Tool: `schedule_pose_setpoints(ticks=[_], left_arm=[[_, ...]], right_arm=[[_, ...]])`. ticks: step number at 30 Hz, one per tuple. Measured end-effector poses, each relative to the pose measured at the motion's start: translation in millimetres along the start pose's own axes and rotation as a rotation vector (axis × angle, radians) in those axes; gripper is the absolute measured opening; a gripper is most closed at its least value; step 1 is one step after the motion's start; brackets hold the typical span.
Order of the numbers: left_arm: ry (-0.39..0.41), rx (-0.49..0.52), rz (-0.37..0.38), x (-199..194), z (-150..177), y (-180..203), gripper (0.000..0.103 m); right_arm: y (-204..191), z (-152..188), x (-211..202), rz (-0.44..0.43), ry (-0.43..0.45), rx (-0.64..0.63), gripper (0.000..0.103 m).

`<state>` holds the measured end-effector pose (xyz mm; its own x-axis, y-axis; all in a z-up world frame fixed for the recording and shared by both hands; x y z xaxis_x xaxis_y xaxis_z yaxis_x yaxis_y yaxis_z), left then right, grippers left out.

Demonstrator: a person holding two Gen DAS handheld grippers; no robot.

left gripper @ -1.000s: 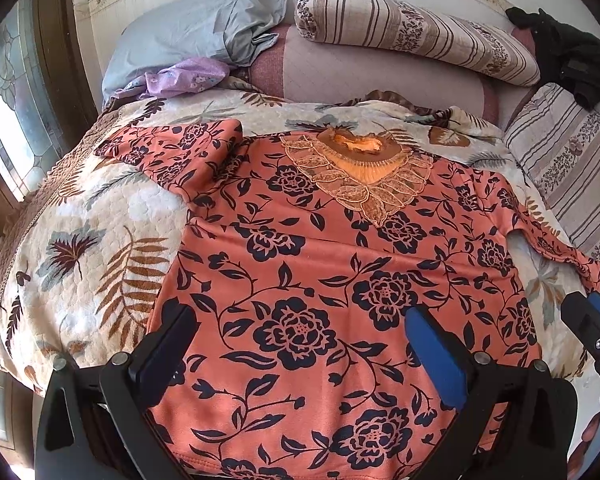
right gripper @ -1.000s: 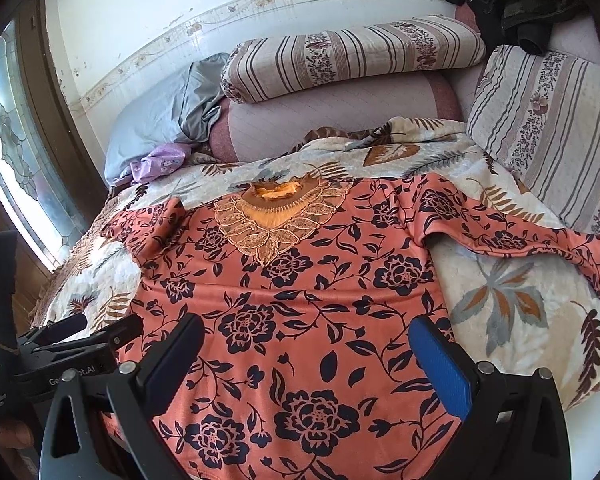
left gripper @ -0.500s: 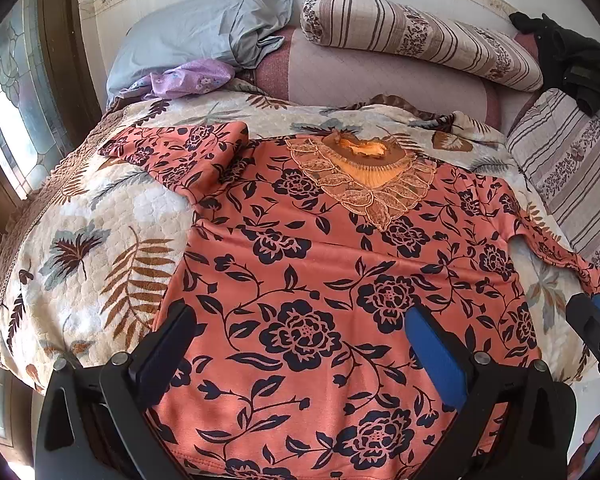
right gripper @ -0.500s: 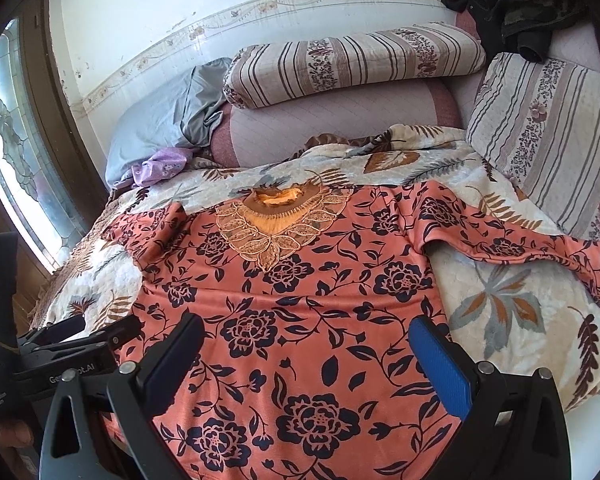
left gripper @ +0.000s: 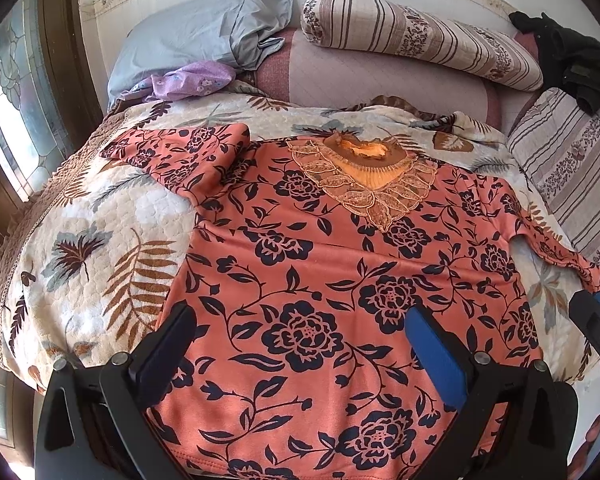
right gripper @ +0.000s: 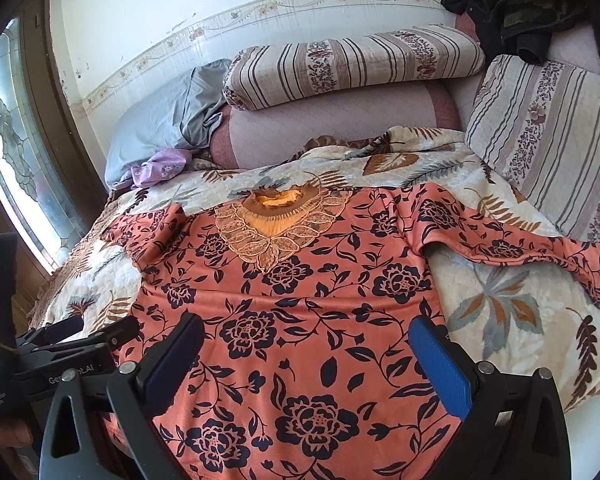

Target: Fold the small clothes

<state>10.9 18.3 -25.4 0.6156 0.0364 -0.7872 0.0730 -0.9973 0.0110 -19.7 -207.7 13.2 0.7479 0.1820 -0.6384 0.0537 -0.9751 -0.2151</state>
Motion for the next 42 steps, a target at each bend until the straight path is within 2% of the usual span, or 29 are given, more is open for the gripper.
schedule_pose_setpoints(ticks=[25, 30, 33, 36, 38, 42], left_arm=[[-0.009, 0.006, 0.004, 3.2, 0.7, 1.9, 0.103], [-0.019, -0.01, 0.003, 8.9, 2.2, -6.2, 0.103], [-0.041, -0.027, -0.021, 22.0, 8.1, -22.8, 0.103], [-0.099, -0.04, -0.064, 43.9, 16.9, -40.5, 0.103], [-0.139, -0.044, -0.094, 55.9, 20.7, -48.9, 0.103], [-0.146, -0.064, -0.123, 59.5, 24.0, -60.6, 0.103]], right_arm=[[-3.8, 0.7, 7.7, -0.006, -0.021, -0.005, 0.103], [2.2, 3.3, 13.4, -0.049, -0.052, 0.015, 0.103], [28.7, 11.2, 17.8, -0.137, -0.085, 0.136, 0.103], [66.2, 17.3, 14.3, -0.122, -0.076, 0.258, 0.103], [99.4, 15.9, 4.6, -0.107, -0.034, 0.338, 0.103], [191.2, 13.1, -14.9, -0.101, 0.082, 0.577, 0.103]])
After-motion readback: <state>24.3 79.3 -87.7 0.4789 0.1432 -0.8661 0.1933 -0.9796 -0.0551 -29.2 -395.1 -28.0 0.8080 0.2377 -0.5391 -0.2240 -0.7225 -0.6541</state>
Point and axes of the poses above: each gripper's, at about its wrist camera, not at the fingertips, and x roughly the way its jaws point, y to its right, z to its underside, the point moved 2 cm from there along x, roughly the way its jaws point, and after that the axes turned 1 degree about -z, right-handed, at the moved point
